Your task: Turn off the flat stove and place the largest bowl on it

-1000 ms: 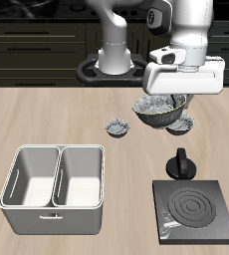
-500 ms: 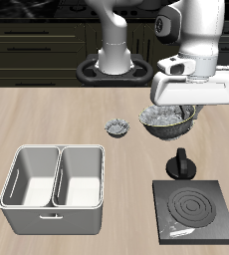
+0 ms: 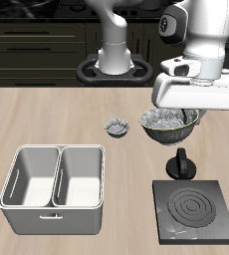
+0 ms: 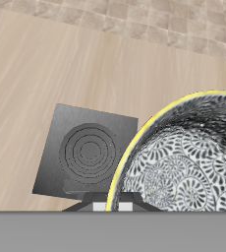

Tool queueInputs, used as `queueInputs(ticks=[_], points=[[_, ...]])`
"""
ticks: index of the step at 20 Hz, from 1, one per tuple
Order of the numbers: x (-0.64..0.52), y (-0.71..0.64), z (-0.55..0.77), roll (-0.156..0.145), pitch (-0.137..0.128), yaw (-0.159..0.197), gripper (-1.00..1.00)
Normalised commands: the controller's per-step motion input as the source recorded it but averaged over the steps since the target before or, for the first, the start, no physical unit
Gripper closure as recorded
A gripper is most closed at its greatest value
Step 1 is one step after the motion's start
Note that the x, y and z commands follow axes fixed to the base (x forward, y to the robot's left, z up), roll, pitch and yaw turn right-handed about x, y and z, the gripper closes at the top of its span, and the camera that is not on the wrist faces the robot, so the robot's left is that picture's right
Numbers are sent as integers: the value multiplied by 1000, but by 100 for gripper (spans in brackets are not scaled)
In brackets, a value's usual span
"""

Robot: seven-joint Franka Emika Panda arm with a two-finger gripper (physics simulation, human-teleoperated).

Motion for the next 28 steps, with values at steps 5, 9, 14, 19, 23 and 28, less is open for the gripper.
queueInputs(ticks=[5, 9, 14, 19, 23, 28], points=[[196, -31, -115, -28, 30, -22, 100], [217, 60, -209, 0, 32, -10, 100], [95, 156, -206, 26, 19, 14, 100], [167, 70, -285, 7, 29, 9, 100], [195, 28, -301, -10, 41, -12, 100], [90, 70, -359, 13, 43, 1, 100]])
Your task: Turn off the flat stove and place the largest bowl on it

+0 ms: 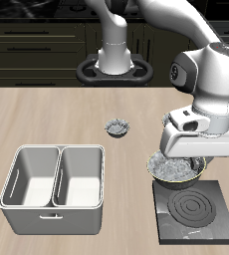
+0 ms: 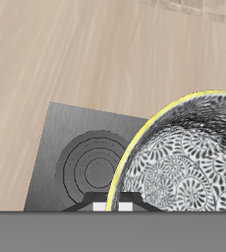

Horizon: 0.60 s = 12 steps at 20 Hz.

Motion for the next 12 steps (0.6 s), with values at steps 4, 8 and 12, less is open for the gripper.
queueInputs(ticks=[4, 8, 12], points=[[59, 52, -255, 8, 35, -6, 100], [67, -28, -177, 3, 19, 17, 100], [2, 67, -123, 6, 27, -10, 100]])
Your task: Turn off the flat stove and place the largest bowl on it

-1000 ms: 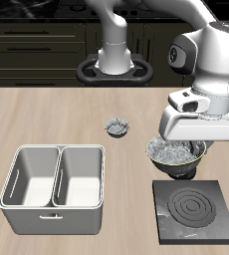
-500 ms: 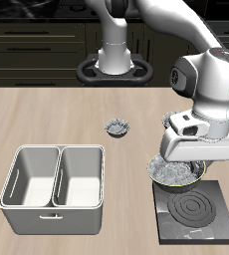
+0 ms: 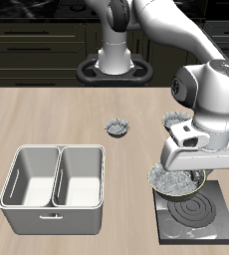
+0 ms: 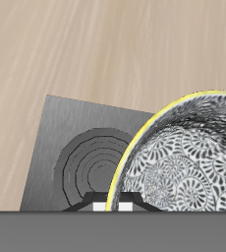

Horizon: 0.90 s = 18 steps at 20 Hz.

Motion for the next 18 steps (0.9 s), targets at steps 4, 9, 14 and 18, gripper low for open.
queueInputs(ticks=[4, 9, 14, 18], points=[[5, 149, -132, 19, 15, 20, 100], [-7, 162, -152, 15, 26, 24, 100], [33, -56, -72, -20, 14, 0, -100], [45, -161, -51, -18, 11, -13, -100]])
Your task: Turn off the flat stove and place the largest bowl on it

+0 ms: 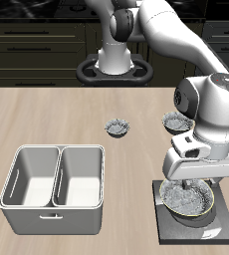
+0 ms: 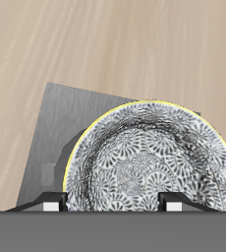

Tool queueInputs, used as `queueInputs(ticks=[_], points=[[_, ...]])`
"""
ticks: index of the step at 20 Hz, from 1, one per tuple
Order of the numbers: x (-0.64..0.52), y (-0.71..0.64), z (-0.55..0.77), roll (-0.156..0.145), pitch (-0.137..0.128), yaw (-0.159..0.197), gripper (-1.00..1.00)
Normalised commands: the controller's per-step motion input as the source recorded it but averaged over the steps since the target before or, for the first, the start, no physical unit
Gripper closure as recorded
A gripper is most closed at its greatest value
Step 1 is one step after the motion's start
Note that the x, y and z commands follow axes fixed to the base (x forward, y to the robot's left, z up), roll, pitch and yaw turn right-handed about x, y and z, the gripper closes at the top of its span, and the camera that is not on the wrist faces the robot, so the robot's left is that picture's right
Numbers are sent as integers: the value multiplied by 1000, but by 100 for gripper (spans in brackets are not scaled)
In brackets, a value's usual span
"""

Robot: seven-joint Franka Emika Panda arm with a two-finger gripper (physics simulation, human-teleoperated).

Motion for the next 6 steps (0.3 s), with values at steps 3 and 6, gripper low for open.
queueInputs(ticks=[3, 6], points=[[-9, -119, -1, -8, 1, -12, -100], [-110, -11, 106, -6, -9, -7, -100]])
